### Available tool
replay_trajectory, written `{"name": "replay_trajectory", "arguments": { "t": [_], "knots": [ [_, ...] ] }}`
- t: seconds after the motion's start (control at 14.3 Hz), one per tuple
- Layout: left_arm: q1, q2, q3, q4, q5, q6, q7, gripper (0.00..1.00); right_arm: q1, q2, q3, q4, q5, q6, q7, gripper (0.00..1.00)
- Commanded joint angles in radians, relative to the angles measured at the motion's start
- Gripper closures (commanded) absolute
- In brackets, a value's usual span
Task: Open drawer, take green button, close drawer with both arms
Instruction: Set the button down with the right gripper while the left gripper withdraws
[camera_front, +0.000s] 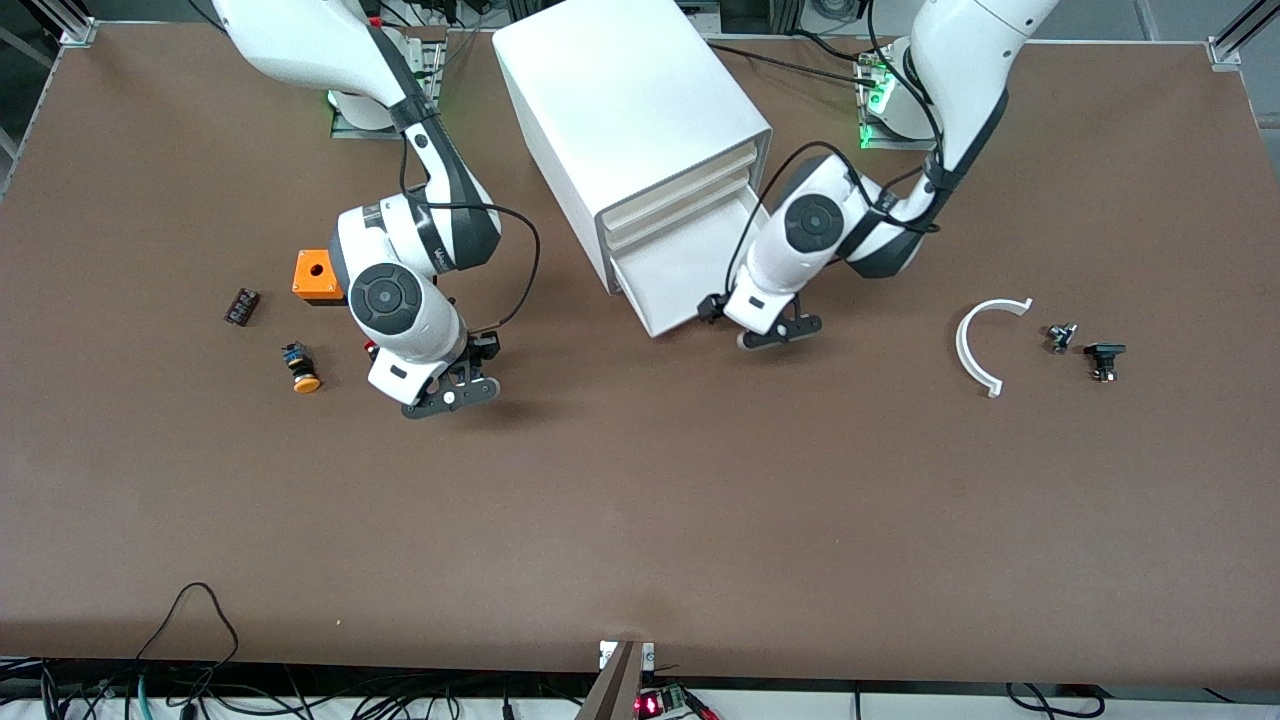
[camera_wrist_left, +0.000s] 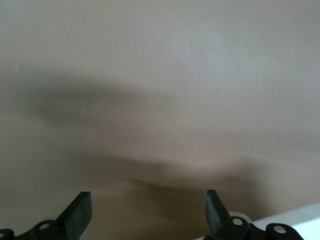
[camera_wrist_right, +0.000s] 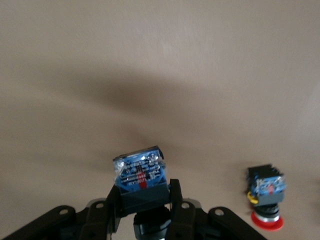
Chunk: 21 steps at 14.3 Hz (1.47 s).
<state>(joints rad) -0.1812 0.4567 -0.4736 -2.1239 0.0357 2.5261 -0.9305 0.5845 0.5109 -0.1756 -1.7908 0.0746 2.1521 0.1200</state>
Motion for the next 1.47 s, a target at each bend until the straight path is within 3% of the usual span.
{"name": "replay_trajectory", "arguments": {
  "t": [0.0, 0.28, 0.56, 0.84, 0.91, 0.98, 1.05, 1.12, 1.26, 1.4],
  "knots": [
    [0.0, -0.085, -0.04, -0.066, -0.033, -0.058, 0.018, 0.0, 0.001, -0.084, 0.01, -0.166, 0.004, 0.103, 0.03, 0.69],
    [0.003, -0.121, -0.132, -0.11, -0.033, -0.078, 0.019, 0.0, 0.0, -0.086, 0.01, -0.226, 0.005, 0.219, 0.07, 0.69],
    [0.012, -0.125, -0.149, -0.108, -0.033, -0.078, 0.019, 0.0, 0.001, -0.081, 0.007, -0.245, 0.002, 0.282, 0.113, 0.68],
    [0.202, -0.202, -0.137, -0.026, -0.033, -0.066, 0.019, 0.0, 0.0, -0.069, -0.022, -0.281, 0.004, 0.34, 0.141, 0.67],
    [0.253, -0.24, -0.132, -0.002, -0.033, -0.066, 0.019, 0.0, 0.0, -0.068, -0.022, -0.292, 0.002, 0.35, 0.164, 0.63],
    [0.297, -0.278, -0.123, 0.022, -0.03, -0.076, 0.024, 0.0, 0.0, -0.065, -0.022, -0.294, 0.002, 0.353, 0.184, 0.47],
    [0.325, -0.323, -0.112, 0.041, -0.03, -0.119, 0.068, 0.0, 0.0, -0.057, -0.022, -0.289, 0.002, 0.351, 0.211, 0.14],
    [0.333, -0.366, -0.09, 0.079, -0.031, -0.213, 0.161, 0.0, 0.0, -0.058, -0.022, -0.286, 0.002, 0.348, 0.243, 0.0],
    [0.333, -0.412, -0.012, 0.218, -0.034, -0.443, 0.35, 0.0, 0.0, -0.074, -0.022, -0.26, 0.002, 0.33, 0.305, 0.0],
    [0.333, -0.461, 0.071, 0.319, -0.034, -0.597, 0.534, 0.0, 0.0, -0.101, -0.022, -0.195, 0.002, 0.216, 0.316, 0.0]
  ]
}}
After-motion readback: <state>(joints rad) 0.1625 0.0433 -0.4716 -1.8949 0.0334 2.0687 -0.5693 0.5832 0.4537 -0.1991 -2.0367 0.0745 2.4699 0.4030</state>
